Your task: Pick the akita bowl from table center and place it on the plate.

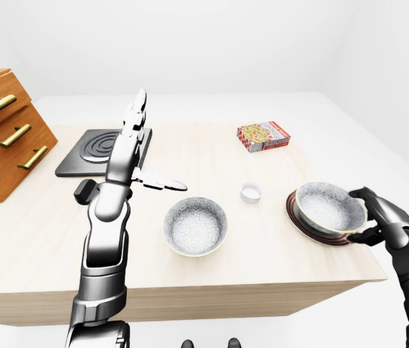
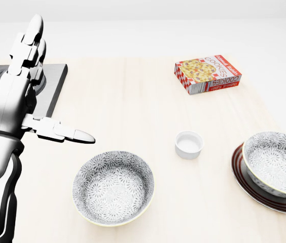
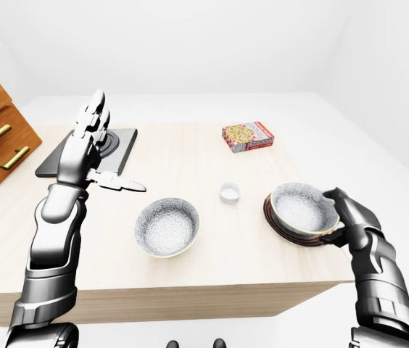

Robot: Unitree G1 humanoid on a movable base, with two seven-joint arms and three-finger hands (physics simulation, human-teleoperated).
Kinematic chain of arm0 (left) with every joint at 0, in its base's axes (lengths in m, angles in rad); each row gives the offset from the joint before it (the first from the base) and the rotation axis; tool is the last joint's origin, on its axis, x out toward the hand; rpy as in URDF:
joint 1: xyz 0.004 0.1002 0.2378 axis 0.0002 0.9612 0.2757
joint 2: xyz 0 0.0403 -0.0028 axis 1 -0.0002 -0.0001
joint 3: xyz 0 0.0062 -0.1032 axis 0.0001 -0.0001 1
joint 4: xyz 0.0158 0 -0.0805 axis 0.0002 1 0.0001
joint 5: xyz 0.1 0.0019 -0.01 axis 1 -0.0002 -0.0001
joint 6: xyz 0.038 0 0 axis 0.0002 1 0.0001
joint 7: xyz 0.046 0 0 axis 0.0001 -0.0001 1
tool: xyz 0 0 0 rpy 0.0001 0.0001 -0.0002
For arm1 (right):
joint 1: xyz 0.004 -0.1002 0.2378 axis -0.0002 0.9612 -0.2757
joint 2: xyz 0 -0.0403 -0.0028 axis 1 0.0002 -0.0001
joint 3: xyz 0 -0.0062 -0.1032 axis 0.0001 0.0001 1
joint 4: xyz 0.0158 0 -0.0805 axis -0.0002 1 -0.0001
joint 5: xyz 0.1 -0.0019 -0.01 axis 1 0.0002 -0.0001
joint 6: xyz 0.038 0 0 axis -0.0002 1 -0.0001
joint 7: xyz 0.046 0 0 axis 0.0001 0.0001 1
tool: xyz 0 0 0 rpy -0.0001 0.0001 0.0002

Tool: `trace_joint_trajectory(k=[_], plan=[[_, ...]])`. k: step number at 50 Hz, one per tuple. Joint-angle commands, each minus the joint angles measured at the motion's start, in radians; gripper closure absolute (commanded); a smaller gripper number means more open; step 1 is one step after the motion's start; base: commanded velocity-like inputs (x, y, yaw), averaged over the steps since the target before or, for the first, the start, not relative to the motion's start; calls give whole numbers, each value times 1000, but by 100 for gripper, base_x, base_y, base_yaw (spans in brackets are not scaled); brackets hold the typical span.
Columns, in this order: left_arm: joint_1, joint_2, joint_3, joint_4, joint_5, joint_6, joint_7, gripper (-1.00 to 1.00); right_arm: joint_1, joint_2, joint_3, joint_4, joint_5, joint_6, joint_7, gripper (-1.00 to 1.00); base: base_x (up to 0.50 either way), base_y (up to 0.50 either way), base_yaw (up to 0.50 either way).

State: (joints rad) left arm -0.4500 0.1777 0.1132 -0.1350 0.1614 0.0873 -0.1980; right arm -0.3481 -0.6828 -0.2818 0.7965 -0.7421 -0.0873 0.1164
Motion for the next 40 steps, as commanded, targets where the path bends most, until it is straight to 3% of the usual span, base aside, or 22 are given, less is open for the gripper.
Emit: trace_joint_trajectory(k=[1,10,15,19,20,22,25,28,31,34,36,38,40], plan=[[1,0,1,0,-2,0,2,-100,14,-2,0,5,97,0,-9,-100,0,0,0],[8,1,4,-6,-5,0,3,-100,75,3,-33,-75,91,0,23,-100,0,0,0],[10,3,7,-7,-8,0,4,-100,201,41,-117,-323,88,0,120,-100,0,0,0],[5,7,9,-10,-10,0,3,-100,277,109,-236,-662,115,72,318,-100,0,0,0],[0,9,11,-7,-11,0,4,-100,281,119,-272,-760,124,117,379,-100,0,0,0],[-1,10,13,-16,-14,0,5,-100,284,129,-315,-873,116,162,469,-100,0,0,0],[-4,14,15,-24,-17,0,2,-100,257,122,-367,-1058,109,175,582,-100,0,0,0],[-9,16,18,-29,-22,0,2,-100,208,108,-389,-1156,132,175,582,-100,0,0,0],[-10,18,18,-32,-25,0,3,-100,143,78,-385,-1246,156,175,582,-100,0,0,0],[-10,18,20,-41,-30,0,4,-100,40,71,-286,-1277,155,175,582,-100,0,0,0],[-3,14,20,-56,-35,0,5,-100,-75,103,-176,-1263,155,175,582,-100,0,0,0],[1,12,19,-65,-39,0,6,-100,-122,130,-125,-1241,176,175,582,-100,0,0,0],[10,7,19,-80,-46,0,8,-100,-164,174,-96,-1222,216,175,505,-100,0,0,0]])
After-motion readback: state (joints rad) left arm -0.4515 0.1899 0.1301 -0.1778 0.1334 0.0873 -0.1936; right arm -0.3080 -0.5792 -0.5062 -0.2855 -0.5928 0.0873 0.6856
